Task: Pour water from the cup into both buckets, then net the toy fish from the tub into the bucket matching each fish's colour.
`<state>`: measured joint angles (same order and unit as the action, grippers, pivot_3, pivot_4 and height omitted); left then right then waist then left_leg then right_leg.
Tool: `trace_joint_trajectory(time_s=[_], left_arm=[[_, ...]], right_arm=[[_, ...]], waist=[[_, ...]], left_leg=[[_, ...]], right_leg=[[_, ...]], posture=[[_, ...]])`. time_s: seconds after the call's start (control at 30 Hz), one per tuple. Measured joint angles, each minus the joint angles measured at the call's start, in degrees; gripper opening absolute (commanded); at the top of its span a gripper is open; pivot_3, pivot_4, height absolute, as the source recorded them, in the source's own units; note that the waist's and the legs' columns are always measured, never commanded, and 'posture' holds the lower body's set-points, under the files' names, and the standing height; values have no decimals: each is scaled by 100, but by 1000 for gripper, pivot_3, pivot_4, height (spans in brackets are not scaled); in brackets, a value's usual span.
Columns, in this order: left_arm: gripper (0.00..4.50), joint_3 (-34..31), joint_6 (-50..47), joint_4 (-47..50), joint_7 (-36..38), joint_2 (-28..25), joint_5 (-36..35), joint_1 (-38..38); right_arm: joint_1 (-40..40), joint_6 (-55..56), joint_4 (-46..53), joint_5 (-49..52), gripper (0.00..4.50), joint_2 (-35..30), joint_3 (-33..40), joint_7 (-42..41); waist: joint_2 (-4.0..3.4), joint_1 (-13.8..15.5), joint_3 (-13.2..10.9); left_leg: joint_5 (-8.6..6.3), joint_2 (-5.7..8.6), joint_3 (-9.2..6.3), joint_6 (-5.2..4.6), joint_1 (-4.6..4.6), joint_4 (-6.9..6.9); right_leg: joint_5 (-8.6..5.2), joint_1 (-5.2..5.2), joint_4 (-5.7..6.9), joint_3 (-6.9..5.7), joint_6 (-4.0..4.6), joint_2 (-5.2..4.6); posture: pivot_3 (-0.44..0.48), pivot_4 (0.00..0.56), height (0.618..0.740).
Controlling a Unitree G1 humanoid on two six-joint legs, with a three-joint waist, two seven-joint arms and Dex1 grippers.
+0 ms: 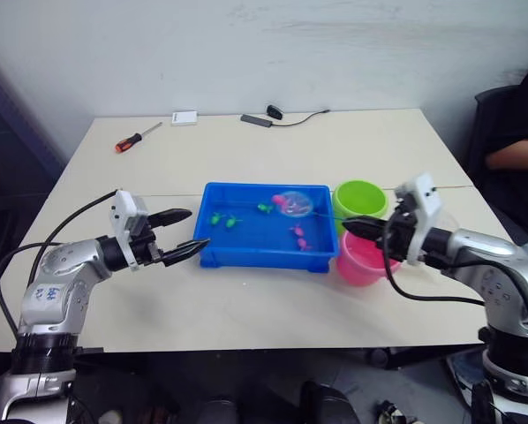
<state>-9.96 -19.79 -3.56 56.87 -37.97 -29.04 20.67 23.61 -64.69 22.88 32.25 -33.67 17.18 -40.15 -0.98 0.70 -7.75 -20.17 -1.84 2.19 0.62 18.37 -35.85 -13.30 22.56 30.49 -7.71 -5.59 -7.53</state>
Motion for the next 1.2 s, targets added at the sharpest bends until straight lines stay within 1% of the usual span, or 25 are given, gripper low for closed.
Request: trace_joint_trajectory(time_s=[0.17, 0.3, 0.4, 0.47, 0.9, 1.2], left_arm=[[4467, 155, 179, -413, 230, 32, 80, 372], [4467, 223, 303, -663, 380, 80, 170, 530], [4467, 309, 382, -823, 497, 120, 231, 644], [4467, 344, 400, -866, 535, 149, 245, 659], [4467, 486, 561, -978, 706, 236, 332, 793], [4467, 547, 615, -1090, 776, 312, 388, 834]], right_arm=[[-323, 80, 198, 178, 0, -140, 380, 171], [-621, 101, 433, 326, 0, -311, 655, 245], [-1057, 105, 683, 459, 0, -464, 987, 275], [-1233, 104, 777, 528, 0, -521, 1133, 295], [-2413, 208, 1295, 988, 0, -692, 2129, 380], [-2889, 379, 1328, 1109, 0, -803, 2424, 465]], waist=[[-2, 44, -1], [0, 70, -1], [2, 89, -1], [2, 83, -1], [3, 83, -2], [6, 92, -3]], left_leg=[[0, 0, 2, -1, 4, 4], [0, 0, 3, -1, 4, 10], [1, 2, 4, -3, 8, 11], [1, 2, 5, -5, 24, 16], [5, 3, 7, -12, 27, 21], [4, 4, 6, -12, 32, 21]], right_leg=[[0, -1, -5, 1, 0, 0], [0, -1, -14, 0, -1, 1], [1, -4, -26, -5, -3, 1], [1, -7, -36, -2, -3, 1], [1, -9, -54, 1, -3, 3], [-1, -9, -61, -1, 0, 2]], posture=[[0, 150, 740], [0, 150, 740], [0, 150, 740], [0, 150, 740], [0, 150, 740], [0, 150, 740]])
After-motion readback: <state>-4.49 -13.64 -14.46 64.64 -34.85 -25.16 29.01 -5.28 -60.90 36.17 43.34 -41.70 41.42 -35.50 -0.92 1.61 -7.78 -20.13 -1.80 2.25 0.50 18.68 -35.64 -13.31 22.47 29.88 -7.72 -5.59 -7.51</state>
